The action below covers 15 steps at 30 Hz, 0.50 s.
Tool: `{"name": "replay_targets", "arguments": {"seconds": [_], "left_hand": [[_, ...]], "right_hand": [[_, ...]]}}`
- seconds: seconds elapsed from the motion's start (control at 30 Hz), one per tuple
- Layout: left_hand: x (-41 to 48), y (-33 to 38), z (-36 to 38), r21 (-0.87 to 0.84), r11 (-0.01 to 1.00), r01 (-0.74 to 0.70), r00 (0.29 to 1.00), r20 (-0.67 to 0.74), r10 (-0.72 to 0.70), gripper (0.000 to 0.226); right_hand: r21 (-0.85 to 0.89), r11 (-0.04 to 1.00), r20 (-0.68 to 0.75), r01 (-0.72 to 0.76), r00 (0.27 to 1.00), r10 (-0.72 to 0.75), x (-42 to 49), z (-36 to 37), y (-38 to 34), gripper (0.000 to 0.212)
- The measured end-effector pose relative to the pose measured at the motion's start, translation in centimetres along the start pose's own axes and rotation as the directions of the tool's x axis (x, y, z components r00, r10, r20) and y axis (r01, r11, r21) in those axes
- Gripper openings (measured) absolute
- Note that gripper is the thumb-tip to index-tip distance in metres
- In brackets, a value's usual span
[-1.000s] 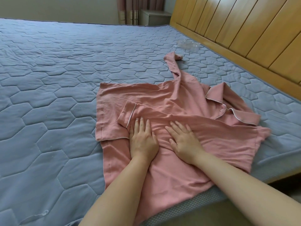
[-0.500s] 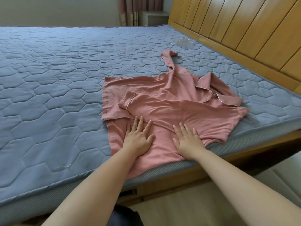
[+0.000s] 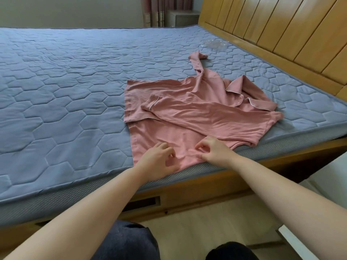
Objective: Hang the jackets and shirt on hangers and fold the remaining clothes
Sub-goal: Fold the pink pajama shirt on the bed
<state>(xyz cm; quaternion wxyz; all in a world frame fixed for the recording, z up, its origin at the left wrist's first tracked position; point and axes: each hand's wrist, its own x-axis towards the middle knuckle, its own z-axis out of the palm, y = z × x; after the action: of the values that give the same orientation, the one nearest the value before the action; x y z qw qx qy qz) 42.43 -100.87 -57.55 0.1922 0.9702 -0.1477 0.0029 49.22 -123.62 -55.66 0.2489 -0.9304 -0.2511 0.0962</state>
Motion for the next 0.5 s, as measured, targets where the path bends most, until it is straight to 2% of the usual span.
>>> {"name": "replay_targets", "arguments": {"seconds": [0.1, 0.23, 0.27, 0.4, 0.5], "left_hand": [[-0.3, -0.3, -0.9, -0.011, 0.999, 0.039, 0.999, 0.034, -0.038, 0.027], [-0.5, -1.0, -1.8, 0.058, 0.998, 0.026, 0.998, 0.053, -0.029, 0.004], [-0.5, -1.1, -2.0, 0.064, 0.998, 0.026, 0.999, 0.038, -0.029, 0.004], [-0.7, -1.2, -2.7, -0.007, 0.998, 0.065, 0.984, -0.167, -0.065, 0.009], [-0.4, -1.3, -3.5, -0.003, 0.999, 0.035, 0.928, -0.37, -0.033, 0.012]], "right_hand": [[-0.107, 0.994, 0.018, 0.023, 1.0, -0.021, 0.2, 0.2, -0.7, 0.016], [-0.161, 0.986, 0.012, 0.035, 0.999, -0.034, 0.1, 0.0, -1.5, 0.004], [-0.164, 0.986, -0.001, 0.044, 0.999, -0.044, 0.1, -0.2, -1.6, 0.004], [-0.026, 0.999, -0.122, 0.033, 0.992, -0.036, 0.3, -1.4, -2.1, 0.008], [0.119, 0.993, -0.219, 0.023, 0.976, 0.004, 0.9, -2.4, -2.5, 0.016]]}}
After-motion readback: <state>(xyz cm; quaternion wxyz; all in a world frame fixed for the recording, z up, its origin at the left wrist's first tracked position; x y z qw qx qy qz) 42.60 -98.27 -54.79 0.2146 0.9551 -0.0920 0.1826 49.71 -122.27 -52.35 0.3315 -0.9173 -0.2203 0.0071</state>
